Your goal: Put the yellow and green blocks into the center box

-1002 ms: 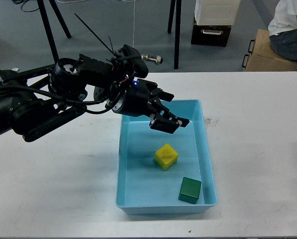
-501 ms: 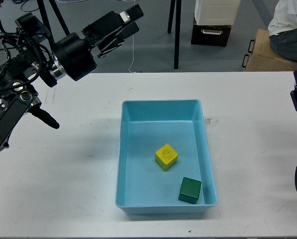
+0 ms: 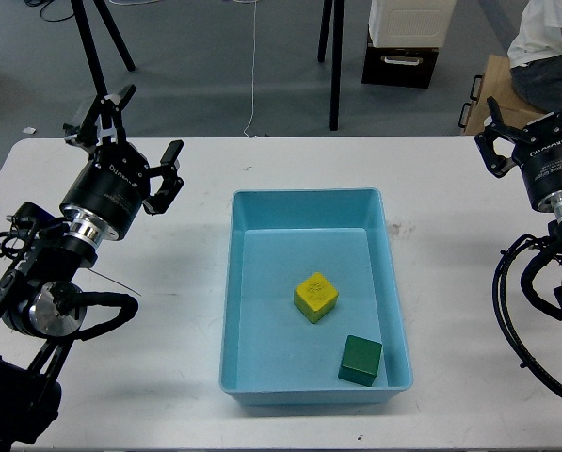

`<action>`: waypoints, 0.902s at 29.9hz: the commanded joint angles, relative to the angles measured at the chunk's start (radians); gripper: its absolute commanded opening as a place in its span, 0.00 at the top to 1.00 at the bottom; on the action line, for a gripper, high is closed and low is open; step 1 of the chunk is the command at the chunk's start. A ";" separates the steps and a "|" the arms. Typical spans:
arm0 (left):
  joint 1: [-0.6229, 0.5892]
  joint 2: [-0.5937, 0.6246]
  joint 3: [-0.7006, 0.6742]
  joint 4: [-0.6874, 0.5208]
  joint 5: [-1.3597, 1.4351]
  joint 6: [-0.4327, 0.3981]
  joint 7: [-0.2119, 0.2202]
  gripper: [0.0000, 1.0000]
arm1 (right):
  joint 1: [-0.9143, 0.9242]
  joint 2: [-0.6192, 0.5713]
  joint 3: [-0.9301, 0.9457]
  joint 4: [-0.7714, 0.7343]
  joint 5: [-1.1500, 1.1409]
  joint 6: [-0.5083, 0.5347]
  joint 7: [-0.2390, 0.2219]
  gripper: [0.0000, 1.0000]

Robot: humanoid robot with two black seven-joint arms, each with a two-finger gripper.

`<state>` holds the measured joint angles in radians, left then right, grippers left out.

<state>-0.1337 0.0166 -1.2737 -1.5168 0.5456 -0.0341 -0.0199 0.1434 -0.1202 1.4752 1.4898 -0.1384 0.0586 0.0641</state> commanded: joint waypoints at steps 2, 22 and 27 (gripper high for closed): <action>0.083 -0.017 -0.039 -0.016 -0.198 -0.003 -0.018 0.00 | -0.080 0.045 0.011 -0.005 0.141 0.091 -0.056 0.01; 0.203 -0.017 -0.027 -0.013 -0.420 -0.158 -0.136 0.00 | -0.215 0.120 0.057 -0.011 0.246 0.190 -0.046 0.01; 0.198 -0.017 -0.006 -0.010 -0.420 -0.151 -0.156 0.00 | -0.220 0.120 0.056 -0.011 0.244 0.190 -0.046 0.01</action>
